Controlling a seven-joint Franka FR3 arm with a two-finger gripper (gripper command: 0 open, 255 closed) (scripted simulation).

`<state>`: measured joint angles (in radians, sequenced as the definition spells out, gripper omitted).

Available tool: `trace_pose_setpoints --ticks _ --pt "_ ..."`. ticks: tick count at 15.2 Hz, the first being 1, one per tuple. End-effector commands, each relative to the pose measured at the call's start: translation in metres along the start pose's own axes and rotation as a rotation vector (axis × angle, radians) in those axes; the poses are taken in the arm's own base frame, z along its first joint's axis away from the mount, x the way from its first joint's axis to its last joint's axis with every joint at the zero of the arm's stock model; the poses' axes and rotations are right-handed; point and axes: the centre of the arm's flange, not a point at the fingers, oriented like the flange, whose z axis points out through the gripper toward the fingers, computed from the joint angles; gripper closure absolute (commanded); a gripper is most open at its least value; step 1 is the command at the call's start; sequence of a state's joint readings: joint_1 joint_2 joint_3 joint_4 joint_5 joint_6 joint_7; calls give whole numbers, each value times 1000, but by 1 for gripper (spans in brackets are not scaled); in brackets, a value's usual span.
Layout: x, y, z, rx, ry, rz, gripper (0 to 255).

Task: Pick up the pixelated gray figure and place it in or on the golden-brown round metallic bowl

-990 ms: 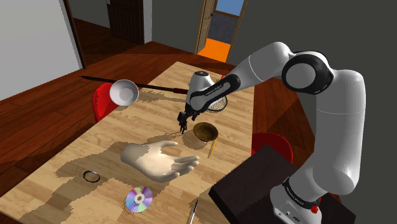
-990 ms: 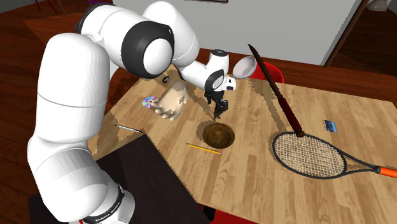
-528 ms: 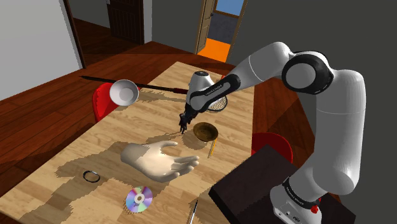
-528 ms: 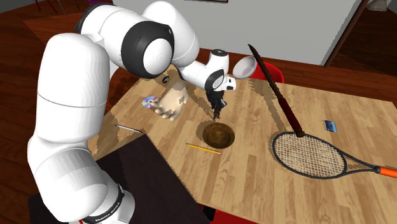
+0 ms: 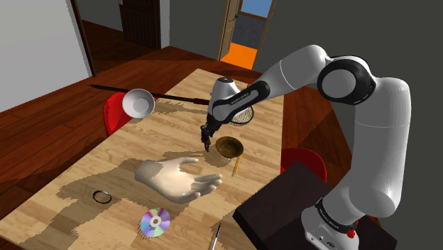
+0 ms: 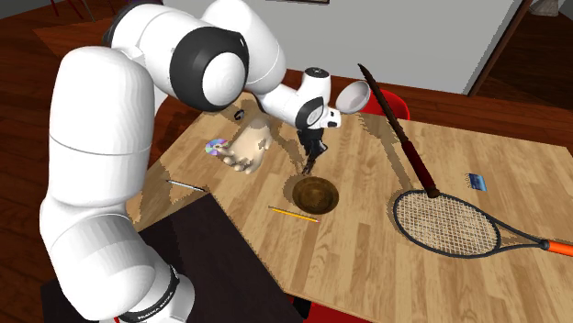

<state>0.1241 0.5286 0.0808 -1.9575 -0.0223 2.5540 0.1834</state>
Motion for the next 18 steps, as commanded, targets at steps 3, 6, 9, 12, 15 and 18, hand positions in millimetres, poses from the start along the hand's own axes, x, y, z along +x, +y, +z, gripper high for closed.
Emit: trace_pose_setpoints --ticks 3,6,9,12,15,18 --pt "2 -1 -21 0 0 0 255" --pt "3 -1 -37 0 0 0 255" --pt "4 -2 -52 0 0 0 255" --pt "5 -2 -68 0 0 0 255" --pt "6 -3 -84 0 0 0 255" --pt "7 -4 -100 0 0 0 255"
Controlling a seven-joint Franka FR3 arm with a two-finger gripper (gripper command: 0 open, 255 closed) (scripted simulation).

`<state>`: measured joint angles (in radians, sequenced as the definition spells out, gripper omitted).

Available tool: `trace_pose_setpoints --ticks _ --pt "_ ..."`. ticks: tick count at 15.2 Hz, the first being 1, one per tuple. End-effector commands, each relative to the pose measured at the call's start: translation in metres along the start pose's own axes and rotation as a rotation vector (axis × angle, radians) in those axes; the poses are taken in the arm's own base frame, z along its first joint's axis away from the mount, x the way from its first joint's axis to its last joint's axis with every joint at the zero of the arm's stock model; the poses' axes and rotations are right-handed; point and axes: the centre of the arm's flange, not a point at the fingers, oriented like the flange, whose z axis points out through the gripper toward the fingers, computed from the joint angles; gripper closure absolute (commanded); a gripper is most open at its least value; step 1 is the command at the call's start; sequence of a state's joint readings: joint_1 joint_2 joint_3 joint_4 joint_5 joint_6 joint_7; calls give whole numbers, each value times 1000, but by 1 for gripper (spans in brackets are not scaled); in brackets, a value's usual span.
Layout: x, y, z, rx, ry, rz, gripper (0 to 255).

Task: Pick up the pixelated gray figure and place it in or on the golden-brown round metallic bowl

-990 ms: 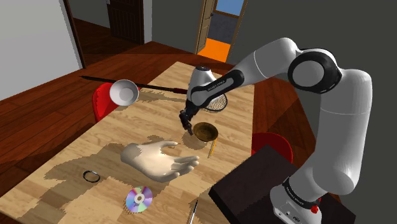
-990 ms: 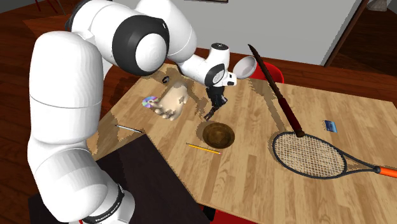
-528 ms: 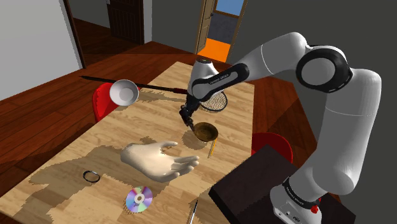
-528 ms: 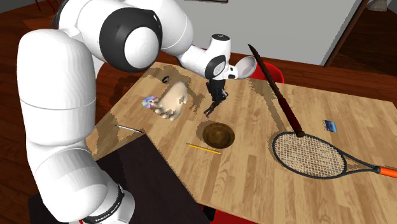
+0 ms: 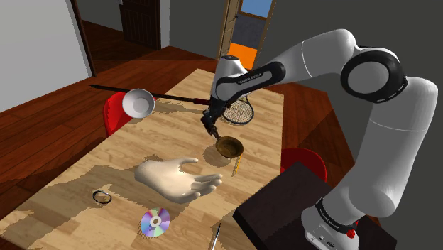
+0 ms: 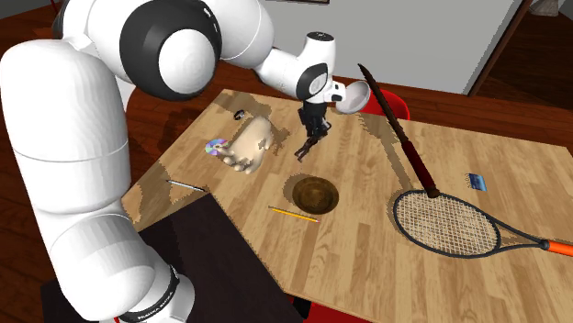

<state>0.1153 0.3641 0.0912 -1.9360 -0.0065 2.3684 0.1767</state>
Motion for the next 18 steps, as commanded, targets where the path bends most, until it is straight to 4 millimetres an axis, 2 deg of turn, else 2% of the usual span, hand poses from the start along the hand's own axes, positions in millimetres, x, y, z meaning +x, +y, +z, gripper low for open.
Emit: trace_pose_setpoints --ticks 1,2,10,11,12,18 --pt "0 0 -11 0 0 0 255" --pt "0 -1 -15 0 0 0 255" --pt "-68 73 -48 0 0 0 255" --pt "-59 65 -45 0 0 1 255" --pt "-59 65 -45 0 0 1 0" --pt "-28 69 33 20 -87 79 0"
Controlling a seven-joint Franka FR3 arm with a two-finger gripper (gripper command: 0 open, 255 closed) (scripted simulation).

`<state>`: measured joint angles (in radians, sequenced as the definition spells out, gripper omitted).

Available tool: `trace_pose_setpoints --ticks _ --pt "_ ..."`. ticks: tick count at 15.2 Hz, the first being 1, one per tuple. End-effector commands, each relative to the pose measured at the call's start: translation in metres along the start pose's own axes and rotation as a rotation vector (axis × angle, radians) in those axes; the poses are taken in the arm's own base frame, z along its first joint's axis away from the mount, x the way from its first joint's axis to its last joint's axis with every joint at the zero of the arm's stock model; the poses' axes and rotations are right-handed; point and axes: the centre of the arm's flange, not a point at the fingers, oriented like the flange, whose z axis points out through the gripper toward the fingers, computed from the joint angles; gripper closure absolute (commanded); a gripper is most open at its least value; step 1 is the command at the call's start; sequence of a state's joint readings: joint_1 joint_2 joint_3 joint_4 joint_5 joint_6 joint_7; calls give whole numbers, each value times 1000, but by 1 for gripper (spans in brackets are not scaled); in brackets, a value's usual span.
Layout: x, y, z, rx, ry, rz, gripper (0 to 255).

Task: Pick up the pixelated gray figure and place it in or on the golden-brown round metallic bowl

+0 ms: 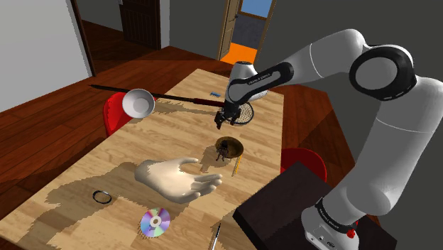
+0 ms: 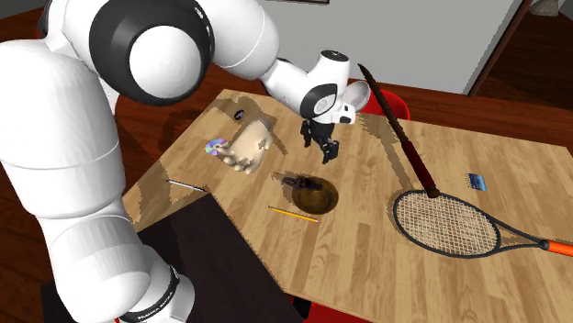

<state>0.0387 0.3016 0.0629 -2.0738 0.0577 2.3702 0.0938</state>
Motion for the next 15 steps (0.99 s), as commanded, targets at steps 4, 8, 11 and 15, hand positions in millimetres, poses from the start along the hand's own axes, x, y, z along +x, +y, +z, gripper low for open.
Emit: trace_pose_setpoints --ticks 4,8,11,15 --pt "27 6 69 17 -73 65 0" --pt "34 7 104 23 -101 89 0" --pt "32 6 119 23 -101 89 0" --pt "31 6 133 23 -101 89 0"
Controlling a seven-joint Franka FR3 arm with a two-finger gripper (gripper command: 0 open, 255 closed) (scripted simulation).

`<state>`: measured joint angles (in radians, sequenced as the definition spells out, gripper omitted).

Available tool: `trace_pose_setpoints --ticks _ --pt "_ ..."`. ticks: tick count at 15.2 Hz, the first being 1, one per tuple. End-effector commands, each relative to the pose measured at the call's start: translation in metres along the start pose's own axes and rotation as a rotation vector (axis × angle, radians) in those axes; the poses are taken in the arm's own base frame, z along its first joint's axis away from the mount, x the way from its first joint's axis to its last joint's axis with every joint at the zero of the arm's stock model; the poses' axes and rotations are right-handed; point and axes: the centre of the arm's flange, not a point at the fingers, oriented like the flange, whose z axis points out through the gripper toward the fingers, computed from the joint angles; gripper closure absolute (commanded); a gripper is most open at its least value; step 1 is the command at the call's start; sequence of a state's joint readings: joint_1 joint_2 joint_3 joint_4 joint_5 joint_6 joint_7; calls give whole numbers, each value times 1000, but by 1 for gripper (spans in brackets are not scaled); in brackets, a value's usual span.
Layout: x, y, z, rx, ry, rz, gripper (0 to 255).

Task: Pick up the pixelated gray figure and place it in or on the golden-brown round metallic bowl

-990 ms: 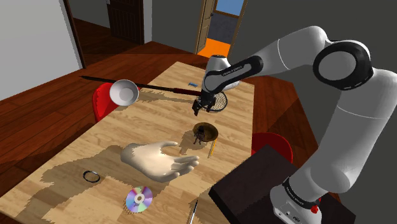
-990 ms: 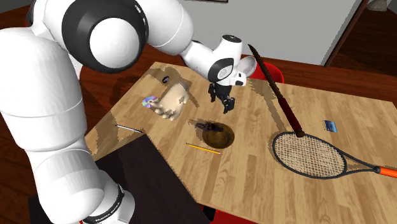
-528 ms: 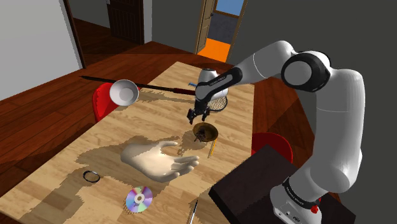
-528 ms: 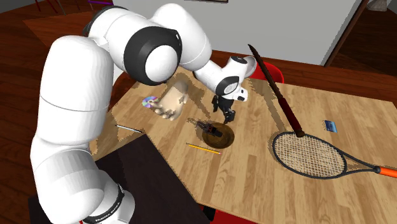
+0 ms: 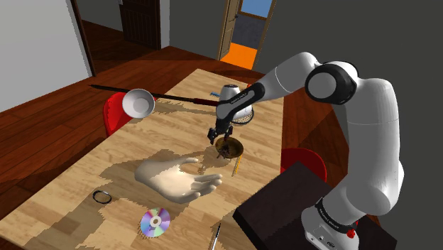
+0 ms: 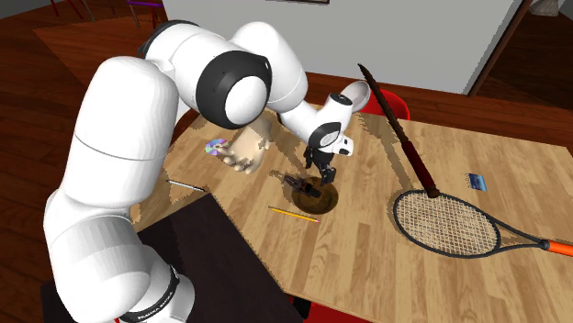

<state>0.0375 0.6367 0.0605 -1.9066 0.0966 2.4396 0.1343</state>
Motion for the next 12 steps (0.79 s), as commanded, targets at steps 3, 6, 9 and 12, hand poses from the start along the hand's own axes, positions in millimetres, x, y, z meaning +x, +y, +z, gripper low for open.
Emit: trace_pose_setpoints --ticks 3,6,9,12 --pt "0 0 2 0 0 0 0" --pt "0 0 2 0 0 0 0" --pt "0 0 2 0 0 0 255" --pt "0 0 2 0 0 0 255"
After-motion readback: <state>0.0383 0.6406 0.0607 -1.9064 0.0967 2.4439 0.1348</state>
